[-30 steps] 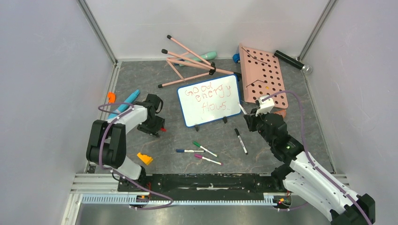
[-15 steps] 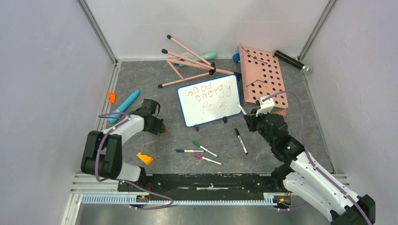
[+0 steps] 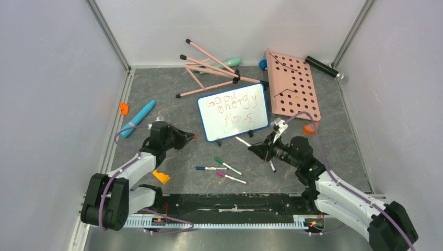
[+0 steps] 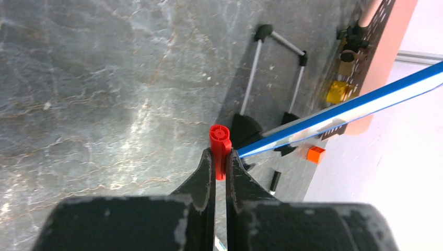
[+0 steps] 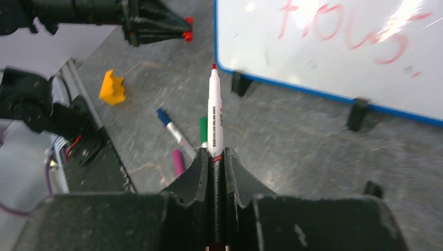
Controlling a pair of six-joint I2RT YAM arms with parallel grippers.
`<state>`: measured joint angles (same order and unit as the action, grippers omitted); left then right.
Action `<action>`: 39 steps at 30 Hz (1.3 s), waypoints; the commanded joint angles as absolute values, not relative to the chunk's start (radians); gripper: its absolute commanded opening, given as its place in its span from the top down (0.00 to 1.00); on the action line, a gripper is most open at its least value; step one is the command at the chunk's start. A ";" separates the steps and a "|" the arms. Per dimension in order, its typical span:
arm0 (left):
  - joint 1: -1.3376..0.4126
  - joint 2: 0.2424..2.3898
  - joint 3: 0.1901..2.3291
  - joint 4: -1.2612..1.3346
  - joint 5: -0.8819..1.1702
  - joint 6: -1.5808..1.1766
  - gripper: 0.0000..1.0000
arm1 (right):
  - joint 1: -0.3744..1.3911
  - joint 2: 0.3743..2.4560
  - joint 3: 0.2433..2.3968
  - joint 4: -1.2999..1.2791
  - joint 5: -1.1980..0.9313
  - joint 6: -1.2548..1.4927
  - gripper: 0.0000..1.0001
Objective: Write a sentence on the whiteboard
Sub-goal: Insert the whiteboard marker without the cap into the pen cap.
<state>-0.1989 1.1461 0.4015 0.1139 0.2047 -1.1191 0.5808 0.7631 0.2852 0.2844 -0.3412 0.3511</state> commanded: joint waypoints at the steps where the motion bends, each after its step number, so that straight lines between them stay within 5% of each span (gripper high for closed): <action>1: -0.202 1.145 0.316 0.335 0.243 -1.061 0.98 | 0.695 0.783 0.190 0.574 -0.348 0.431 1.00; 8: -0.196 1.096 0.160 0.595 0.258 -1.079 0.98 | 0.887 0.905 0.109 0.796 -0.125 0.502 1.00; 19: -0.193 0.743 0.150 0.305 0.164 -1.100 0.98 | 1.148 1.286 0.188 1.111 0.168 0.514 1.00; 39: -0.186 0.745 0.137 0.349 0.303 -1.098 0.98 | 1.180 1.621 0.437 1.157 0.178 0.459 1.00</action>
<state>-0.1947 0.7631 0.1505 0.3061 0.2684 -1.1095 1.1744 1.5883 0.3862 1.1179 0.1486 0.4885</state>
